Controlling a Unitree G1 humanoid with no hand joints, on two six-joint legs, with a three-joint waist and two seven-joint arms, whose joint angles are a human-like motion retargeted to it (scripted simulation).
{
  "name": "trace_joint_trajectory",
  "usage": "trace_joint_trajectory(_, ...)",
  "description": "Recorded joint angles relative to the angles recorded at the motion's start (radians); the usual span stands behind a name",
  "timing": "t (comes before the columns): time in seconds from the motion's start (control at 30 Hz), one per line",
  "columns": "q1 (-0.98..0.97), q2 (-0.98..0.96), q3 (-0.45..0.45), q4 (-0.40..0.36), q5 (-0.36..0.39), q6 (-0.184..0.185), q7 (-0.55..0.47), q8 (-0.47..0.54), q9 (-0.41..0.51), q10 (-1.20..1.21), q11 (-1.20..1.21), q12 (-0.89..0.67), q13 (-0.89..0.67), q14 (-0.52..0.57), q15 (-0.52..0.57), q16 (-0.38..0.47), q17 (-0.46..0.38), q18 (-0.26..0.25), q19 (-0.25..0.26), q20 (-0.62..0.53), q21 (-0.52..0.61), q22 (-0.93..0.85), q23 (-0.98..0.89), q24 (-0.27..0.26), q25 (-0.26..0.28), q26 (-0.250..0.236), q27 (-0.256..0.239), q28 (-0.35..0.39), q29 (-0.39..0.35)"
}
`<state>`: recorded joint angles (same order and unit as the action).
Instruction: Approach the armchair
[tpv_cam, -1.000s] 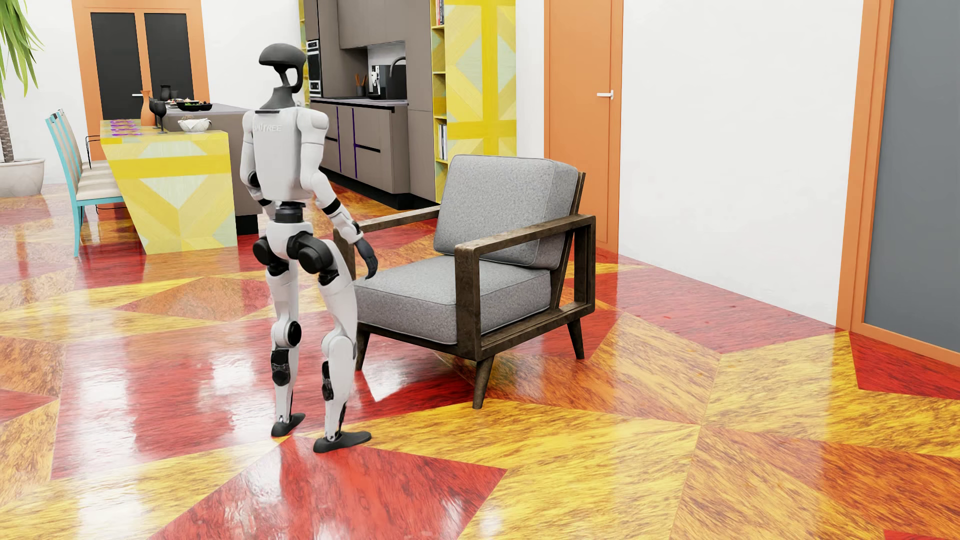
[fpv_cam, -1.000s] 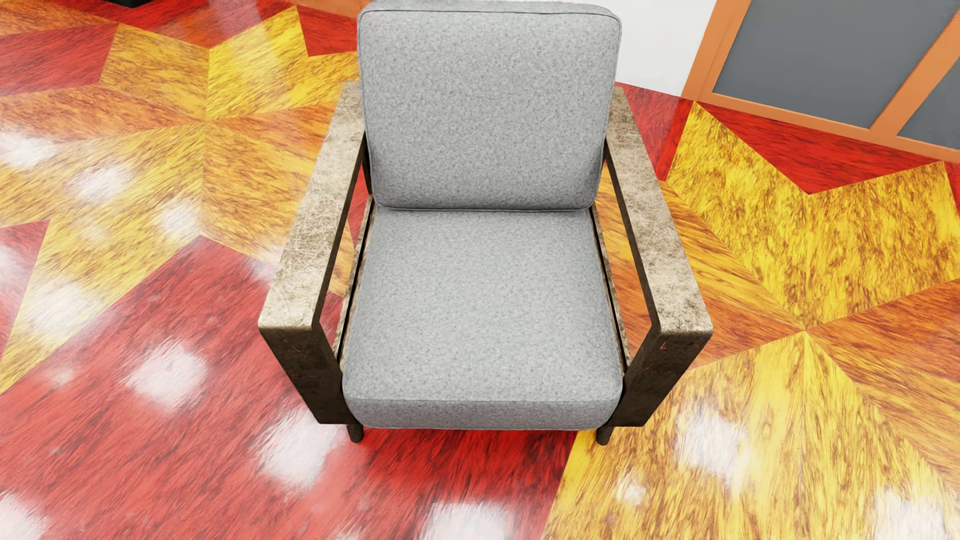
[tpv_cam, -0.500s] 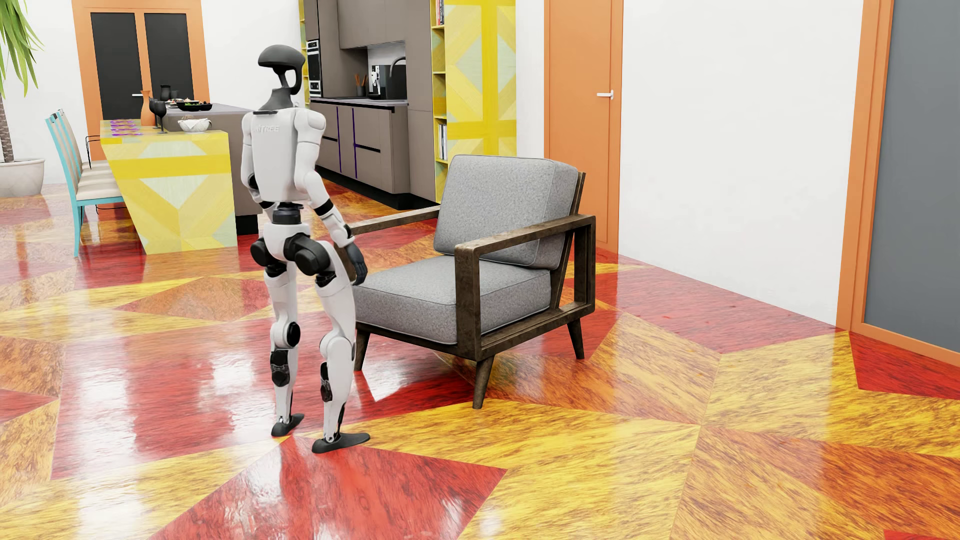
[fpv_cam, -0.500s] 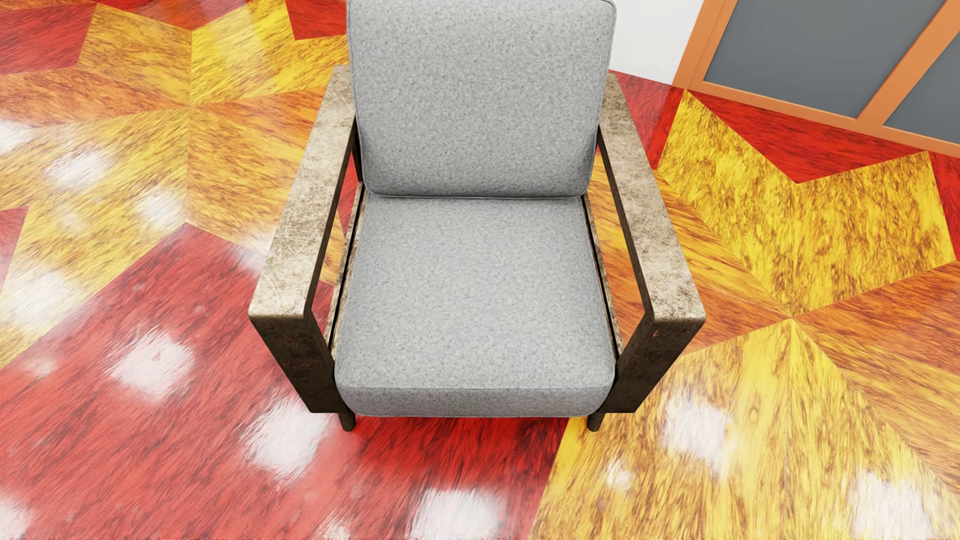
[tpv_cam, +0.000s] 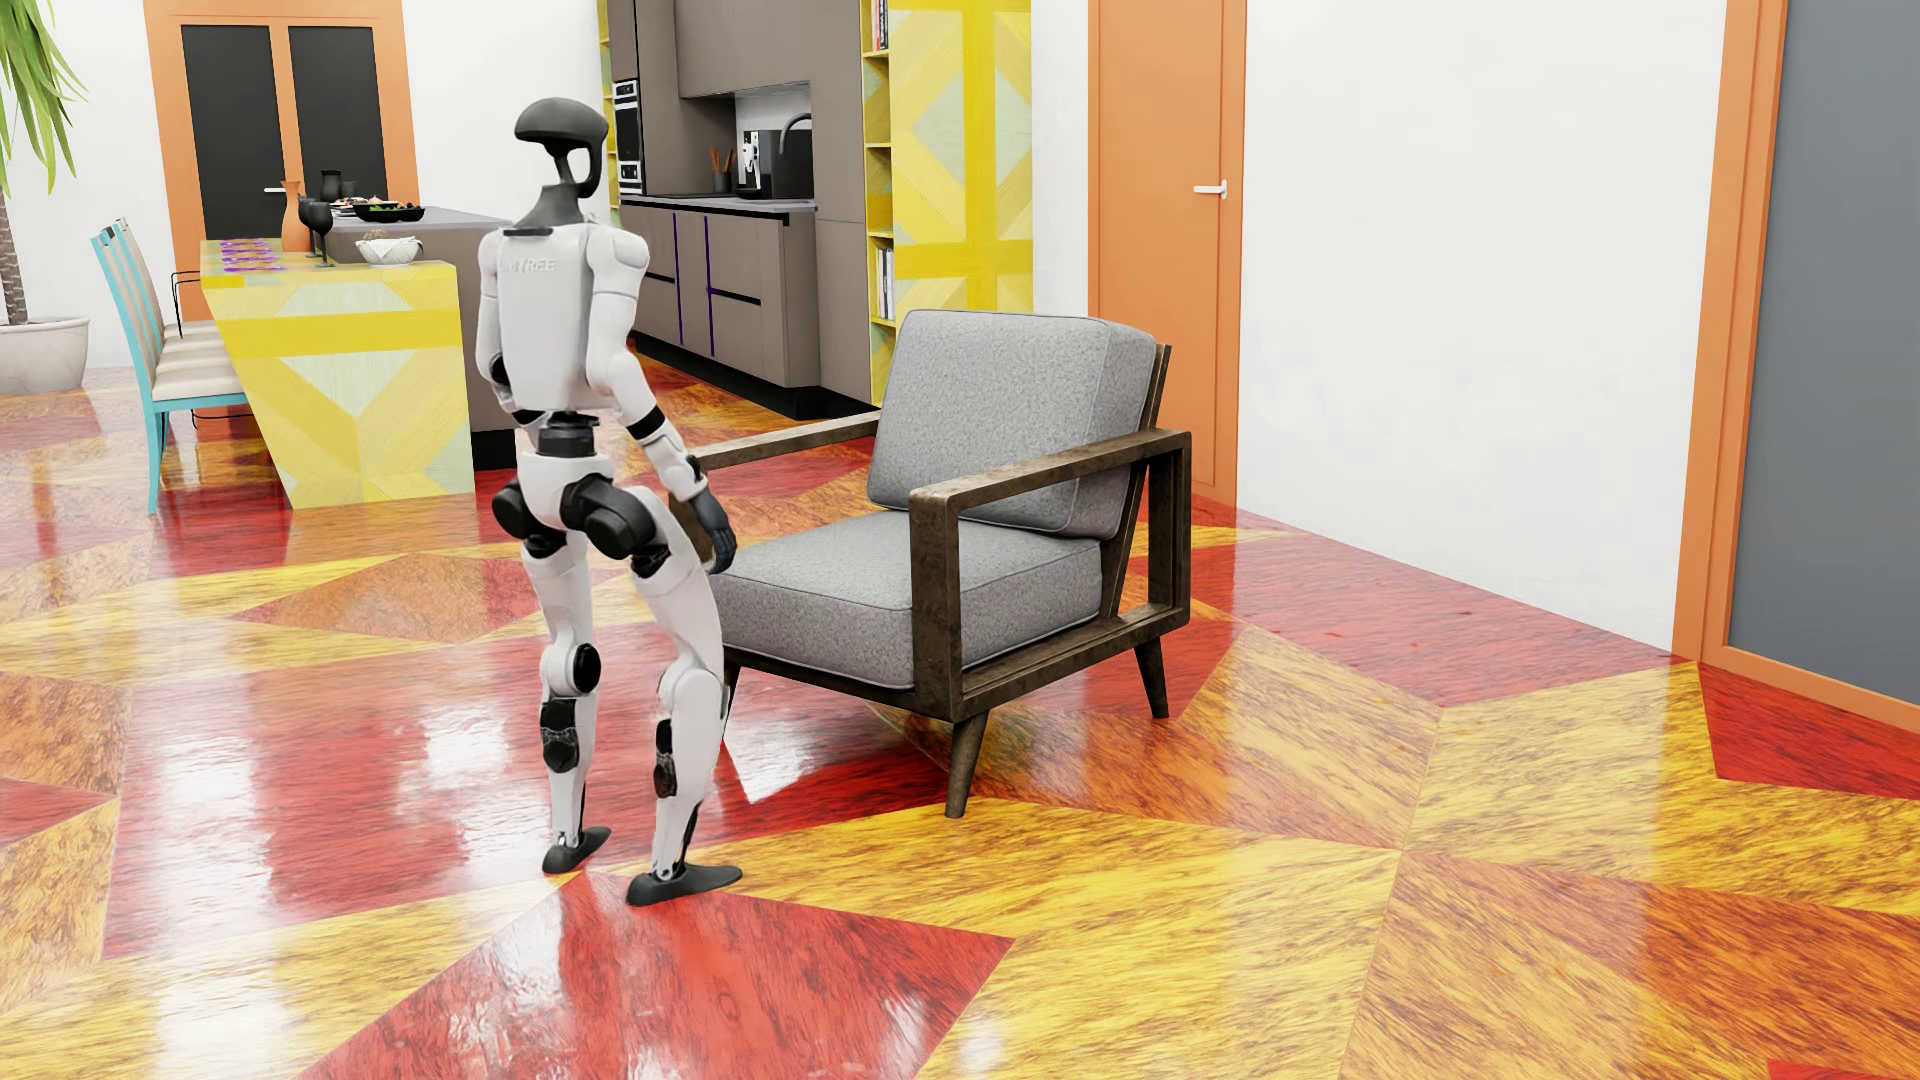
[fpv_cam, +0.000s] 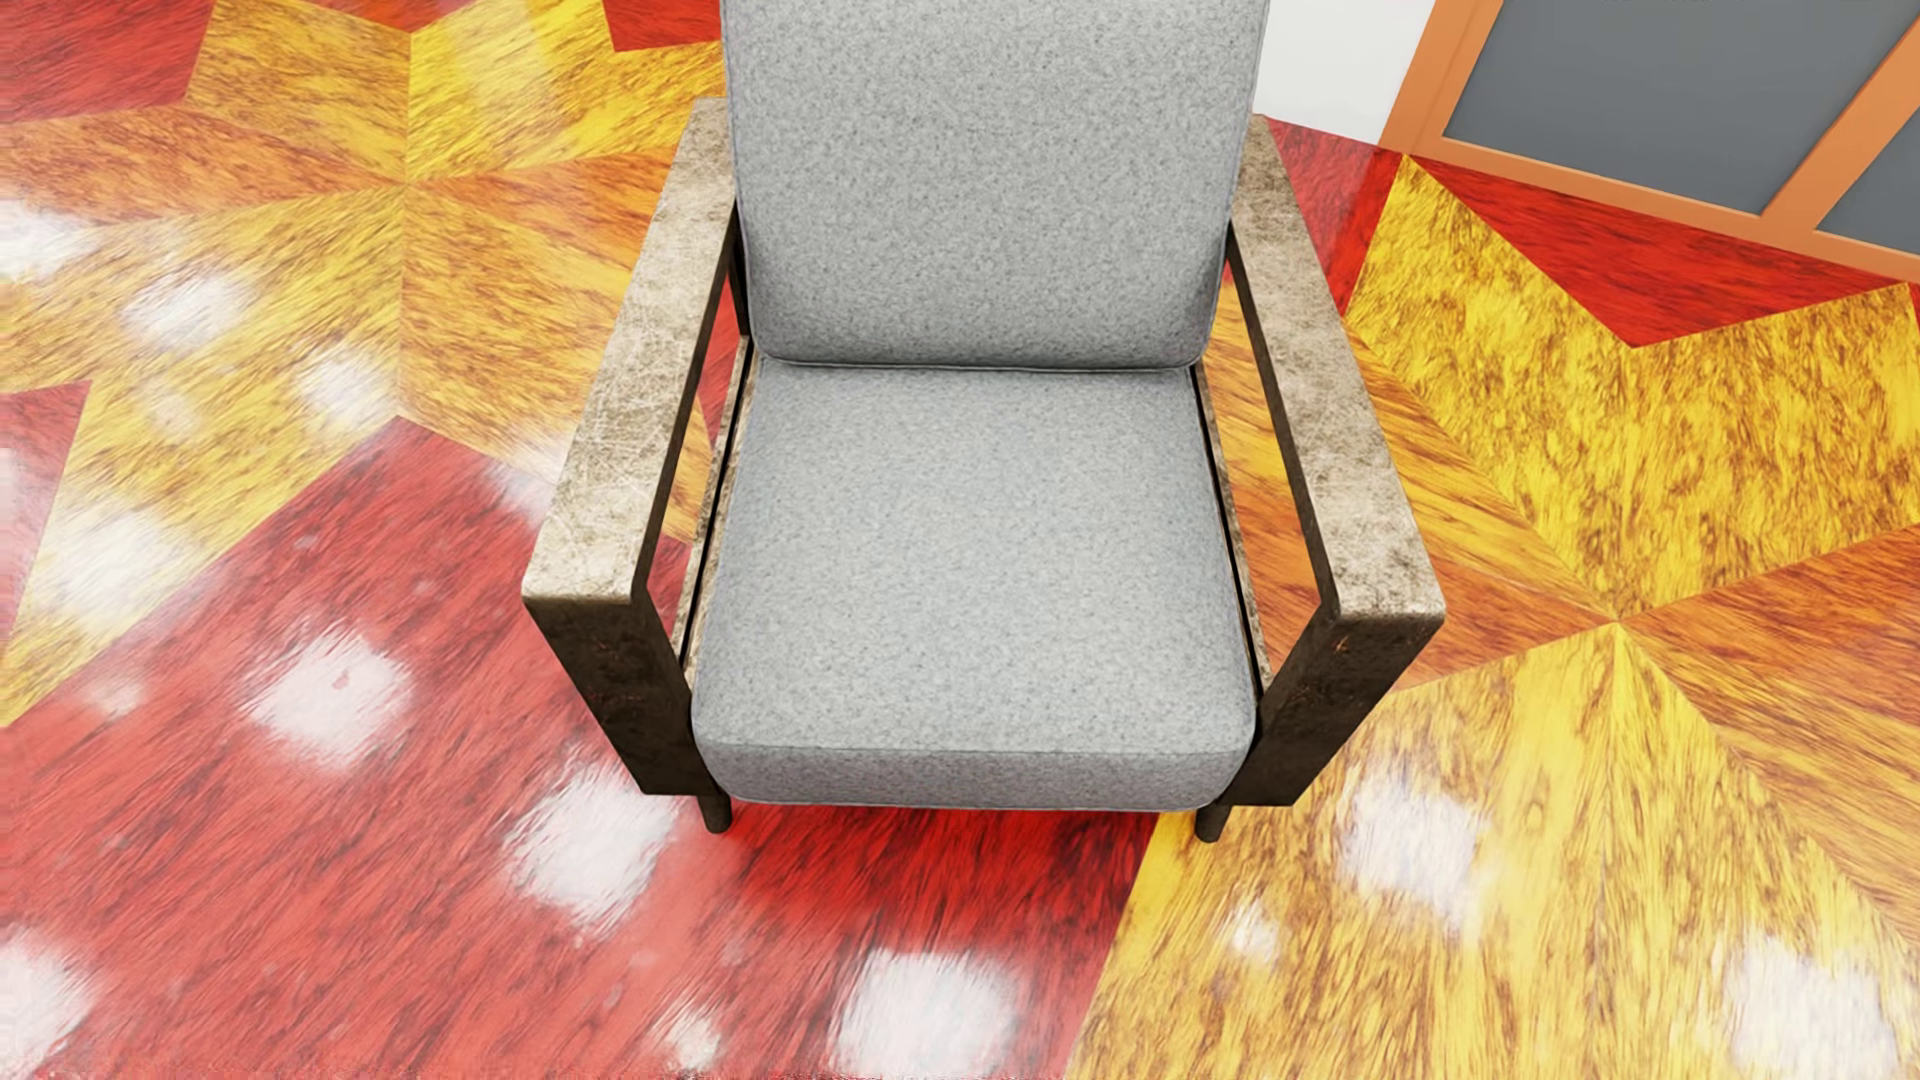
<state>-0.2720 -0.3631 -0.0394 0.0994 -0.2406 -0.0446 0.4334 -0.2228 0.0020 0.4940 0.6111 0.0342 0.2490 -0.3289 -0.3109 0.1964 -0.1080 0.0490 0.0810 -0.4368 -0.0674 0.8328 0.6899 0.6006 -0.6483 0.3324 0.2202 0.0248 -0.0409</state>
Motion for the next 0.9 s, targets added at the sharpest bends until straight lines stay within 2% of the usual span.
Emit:
trace_joint_trajectory(0.17,0.013,0.037,-0.002,-0.002,-0.003,-0.006,-0.022,-0.033,-0.001,-0.011,-0.028,0.005,0.01,0.008,-0.01,-0.002,0.012,-0.014,-0.006,-0.011,0.004,0.012,0.005,-0.011,-0.001,0.005,0.003,-0.001,0.009)
trace_joint_trajectory(0.33,0.047,0.116,0.001,0.027,0.049,0.003,-0.006,-0.053,-0.007,-0.05,-0.167,0.033,-0.007,0.028,-0.008,0.005,0.021,-0.036,-0.026,-0.005,0.014,0.012,0.02,-0.024,-0.008,0.014,0.002,-0.005,0.009)
trace_joint_trajectory(0.63,0.082,0.139,-0.005,0.086,0.124,0.023,0.033,-0.029,-0.012,-0.092,-0.228,0.02,-0.007,0.053,0.003,0.009,0.03,-0.072,-0.048,-0.026,-0.002,0.0,0.01,-0.021,0.0,0.009,0.006,-0.006,0.002)
trace_joint_trajectory(0.83,0.08,0.084,-0.011,0.11,0.13,0.024,0.04,-0.011,-0.005,-0.071,-0.118,-0.017,0.011,0.044,-0.026,0.011,0.035,-0.092,-0.053,-0.044,-0.014,-0.008,0.004,-0.013,0.002,0.006,0.002,-0.006,0.003)
trace_joint_trajectory(0.87,0.076,0.057,-0.013,0.116,0.128,0.023,0.043,-0.004,-0.002,-0.062,-0.069,-0.022,0.014,0.039,-0.024,0.012,0.037,-0.096,-0.049,-0.049,-0.019,-0.007,-0.005,-0.011,0.003,0.006,-0.003,-0.004,-0.001)
trace_joint_trajectory(0.9,0.073,0.013,-0.015,0.125,0.127,0.024,0.047,0.018,0.002,-0.051,0.007,-0.026,0.016,0.035,-0.004,0.013,0.038,-0.101,-0.024,-0.053,-0.023,-0.005,-0.015,-0.011,0.004,0.007,-0.009,-0.003,-0.005)
